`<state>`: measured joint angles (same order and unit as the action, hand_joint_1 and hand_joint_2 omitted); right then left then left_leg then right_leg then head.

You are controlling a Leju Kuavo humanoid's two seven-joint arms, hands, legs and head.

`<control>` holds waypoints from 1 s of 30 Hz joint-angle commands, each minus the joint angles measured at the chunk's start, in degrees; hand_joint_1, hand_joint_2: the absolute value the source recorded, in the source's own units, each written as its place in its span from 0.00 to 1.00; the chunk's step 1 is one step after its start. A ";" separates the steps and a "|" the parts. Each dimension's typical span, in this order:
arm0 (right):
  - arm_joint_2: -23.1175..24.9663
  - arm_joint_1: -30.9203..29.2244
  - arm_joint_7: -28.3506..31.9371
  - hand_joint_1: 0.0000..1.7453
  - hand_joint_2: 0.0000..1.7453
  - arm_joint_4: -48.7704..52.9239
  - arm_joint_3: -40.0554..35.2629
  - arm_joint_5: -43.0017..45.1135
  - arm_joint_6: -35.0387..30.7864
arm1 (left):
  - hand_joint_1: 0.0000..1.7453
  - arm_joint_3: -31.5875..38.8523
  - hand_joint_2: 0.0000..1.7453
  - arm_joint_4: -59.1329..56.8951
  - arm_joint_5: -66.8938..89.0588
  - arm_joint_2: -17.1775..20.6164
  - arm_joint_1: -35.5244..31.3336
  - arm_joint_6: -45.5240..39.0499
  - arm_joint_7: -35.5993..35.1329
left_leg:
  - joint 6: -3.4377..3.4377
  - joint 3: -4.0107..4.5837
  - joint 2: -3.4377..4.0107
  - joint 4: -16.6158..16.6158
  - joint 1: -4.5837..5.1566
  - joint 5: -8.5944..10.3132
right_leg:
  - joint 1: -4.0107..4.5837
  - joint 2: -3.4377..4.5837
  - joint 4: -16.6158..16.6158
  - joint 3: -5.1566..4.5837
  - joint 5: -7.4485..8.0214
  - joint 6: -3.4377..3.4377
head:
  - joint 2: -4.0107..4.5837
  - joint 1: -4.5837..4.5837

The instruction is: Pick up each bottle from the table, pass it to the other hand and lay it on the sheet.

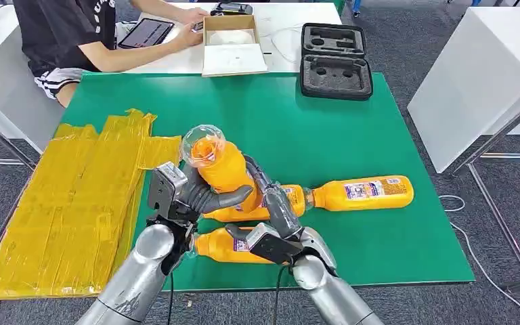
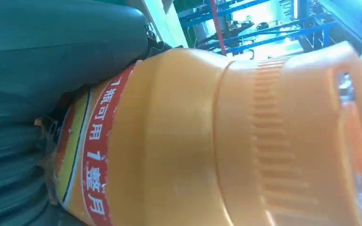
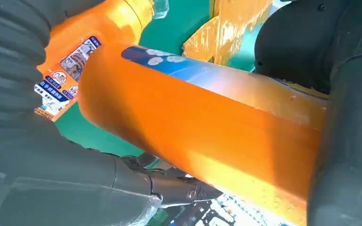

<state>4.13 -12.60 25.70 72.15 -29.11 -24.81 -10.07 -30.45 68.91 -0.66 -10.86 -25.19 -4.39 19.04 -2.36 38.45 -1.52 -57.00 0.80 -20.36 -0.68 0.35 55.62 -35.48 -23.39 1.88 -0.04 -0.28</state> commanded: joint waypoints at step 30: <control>-6.42 11.97 -2.29 0.00 1.00 23.72 28.95 17.52 25.17 | 1.00 27.51 1.00 -5.89 77.79 11.01 1.86 -35.61 -13.44 | 0.19 -0.37 0.11 -0.03 -0.04 -0.22 | 0.06 -0.02 -0.01 0.40 -0.21 -0.10 | 0.00 -0.02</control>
<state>-3.69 -3.57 25.22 91.66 -5.18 -5.53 17.99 -6.95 66.73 47.07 -2.60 -23.01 -37.02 14.57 -2.36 38.47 -1.53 -56.99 0.80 -20.38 -0.68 0.35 55.62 -35.49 -23.43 1.86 -0.04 -0.30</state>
